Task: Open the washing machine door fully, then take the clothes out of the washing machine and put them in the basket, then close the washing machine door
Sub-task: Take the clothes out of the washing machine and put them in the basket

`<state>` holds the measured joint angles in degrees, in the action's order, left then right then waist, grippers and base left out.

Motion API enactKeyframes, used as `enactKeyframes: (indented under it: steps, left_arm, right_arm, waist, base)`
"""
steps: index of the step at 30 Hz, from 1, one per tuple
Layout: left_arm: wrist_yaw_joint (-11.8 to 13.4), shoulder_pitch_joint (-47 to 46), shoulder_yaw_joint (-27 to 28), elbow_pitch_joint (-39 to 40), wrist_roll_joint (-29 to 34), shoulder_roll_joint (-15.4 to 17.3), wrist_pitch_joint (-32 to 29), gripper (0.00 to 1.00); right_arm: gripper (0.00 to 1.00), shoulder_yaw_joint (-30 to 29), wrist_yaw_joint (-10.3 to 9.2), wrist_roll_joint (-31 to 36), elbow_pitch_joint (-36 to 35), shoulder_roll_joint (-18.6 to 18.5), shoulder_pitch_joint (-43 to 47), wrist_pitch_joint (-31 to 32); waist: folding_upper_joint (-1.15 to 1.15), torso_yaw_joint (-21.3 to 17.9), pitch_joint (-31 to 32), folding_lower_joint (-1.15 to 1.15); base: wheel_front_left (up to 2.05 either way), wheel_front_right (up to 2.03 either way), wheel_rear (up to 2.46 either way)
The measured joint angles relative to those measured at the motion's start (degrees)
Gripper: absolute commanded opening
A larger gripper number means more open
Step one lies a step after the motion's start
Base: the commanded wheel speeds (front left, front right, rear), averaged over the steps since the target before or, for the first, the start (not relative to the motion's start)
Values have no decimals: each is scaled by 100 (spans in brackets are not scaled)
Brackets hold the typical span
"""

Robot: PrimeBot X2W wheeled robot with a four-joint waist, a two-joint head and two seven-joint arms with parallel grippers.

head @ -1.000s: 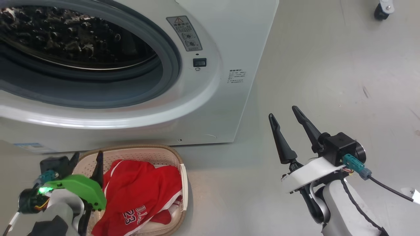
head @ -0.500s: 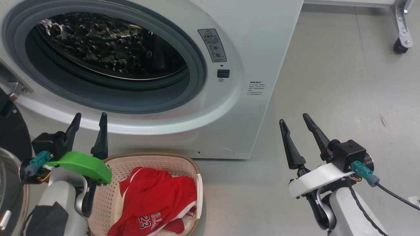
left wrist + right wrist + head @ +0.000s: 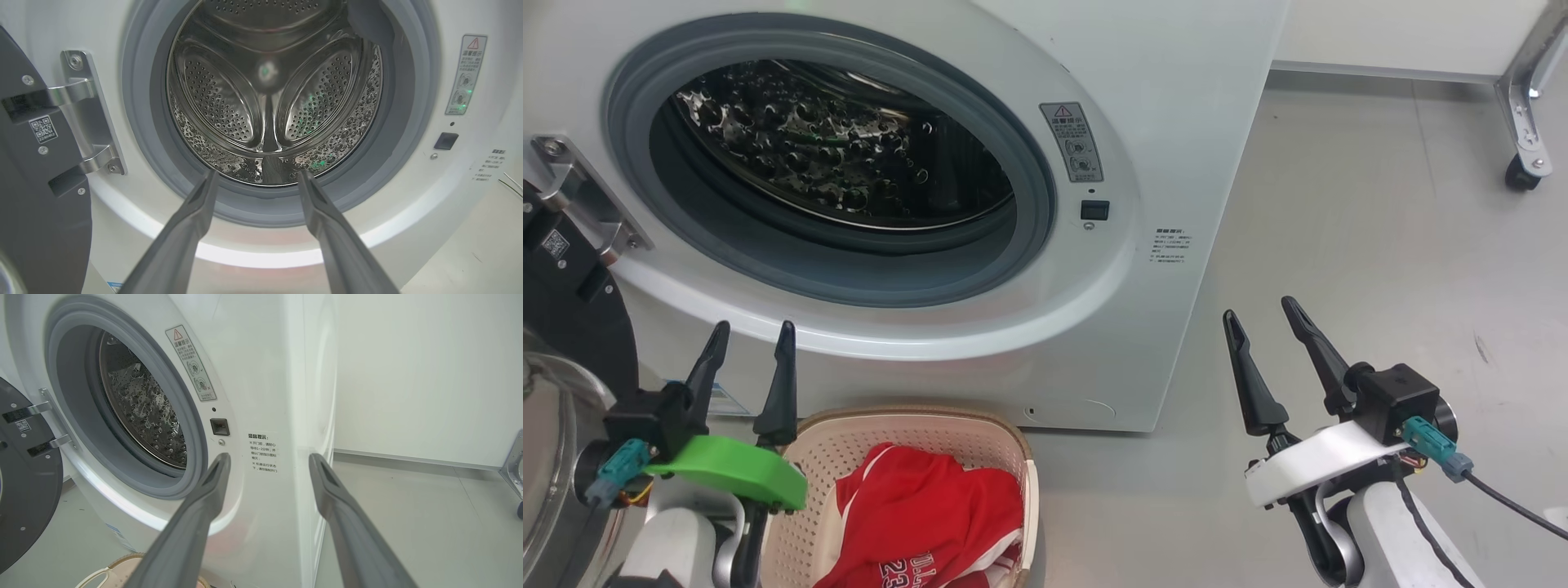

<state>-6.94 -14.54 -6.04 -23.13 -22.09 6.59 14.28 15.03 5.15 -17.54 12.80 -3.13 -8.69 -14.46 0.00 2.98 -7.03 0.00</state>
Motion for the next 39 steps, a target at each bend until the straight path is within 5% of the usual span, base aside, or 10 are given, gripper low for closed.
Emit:
enactKeyframes:
  steps: [39]
  left_arm:
    - [-2, 1013, 80, 1123, 254, -171, 0, 100]
  right_arm:
    - [100, -219, -27, 1, -234, 30, 338, 0]
  waist:
    - [0, -161, 148, 0]
  base:
    - [0, 0, 0]
